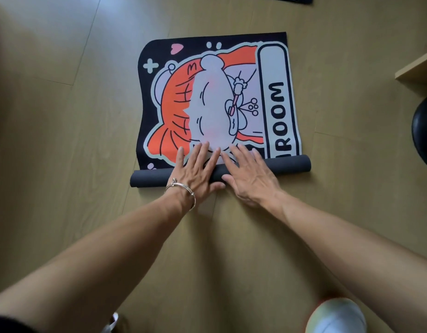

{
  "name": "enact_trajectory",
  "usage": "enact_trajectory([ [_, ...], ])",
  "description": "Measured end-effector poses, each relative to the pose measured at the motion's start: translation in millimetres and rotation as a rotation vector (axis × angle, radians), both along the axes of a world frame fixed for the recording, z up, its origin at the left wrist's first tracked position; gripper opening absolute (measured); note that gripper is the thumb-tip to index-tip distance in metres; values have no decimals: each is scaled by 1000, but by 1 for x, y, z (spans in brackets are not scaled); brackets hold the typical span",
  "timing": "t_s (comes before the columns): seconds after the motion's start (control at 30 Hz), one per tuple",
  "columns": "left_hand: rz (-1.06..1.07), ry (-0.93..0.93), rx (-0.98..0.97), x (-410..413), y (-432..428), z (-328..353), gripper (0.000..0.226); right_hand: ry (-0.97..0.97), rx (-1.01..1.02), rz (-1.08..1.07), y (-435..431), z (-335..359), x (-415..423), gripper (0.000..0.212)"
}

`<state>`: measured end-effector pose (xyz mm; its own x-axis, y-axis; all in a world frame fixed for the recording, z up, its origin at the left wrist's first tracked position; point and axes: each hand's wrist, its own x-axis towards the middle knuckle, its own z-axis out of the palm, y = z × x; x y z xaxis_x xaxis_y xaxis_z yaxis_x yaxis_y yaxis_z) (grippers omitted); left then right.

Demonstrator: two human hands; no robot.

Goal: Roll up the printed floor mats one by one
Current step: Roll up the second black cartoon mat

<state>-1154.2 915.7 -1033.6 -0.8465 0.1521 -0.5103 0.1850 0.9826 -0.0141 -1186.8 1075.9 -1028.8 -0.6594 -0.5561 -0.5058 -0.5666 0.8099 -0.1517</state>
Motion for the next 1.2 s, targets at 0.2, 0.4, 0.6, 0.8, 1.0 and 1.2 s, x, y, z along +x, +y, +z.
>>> enact_trajectory([
  [0.2,4,42,0,11,4,0,76,-7,-1,-22,-8,-3,-27,59],
  [0.4,14,8,-29,-7,2,-8,80,24,-10,-61,-15,-4,-38,59],
  [0.6,7,-19,-2,-29,-5,-11,83,106,-9,4,4,0,-29,63],
  [0.8,3,-5,-13,-38,-10,-7,84,88,10,19,7,-4,-36,59],
  [1.0,-27,246,-19,-31,-10,-2,76,64,-7,-60,-5,-3,-70,53],
  [1.2,79,90,14,-38,-6,-7,76,149,-30,-188,-18,-3,-72,49],
])
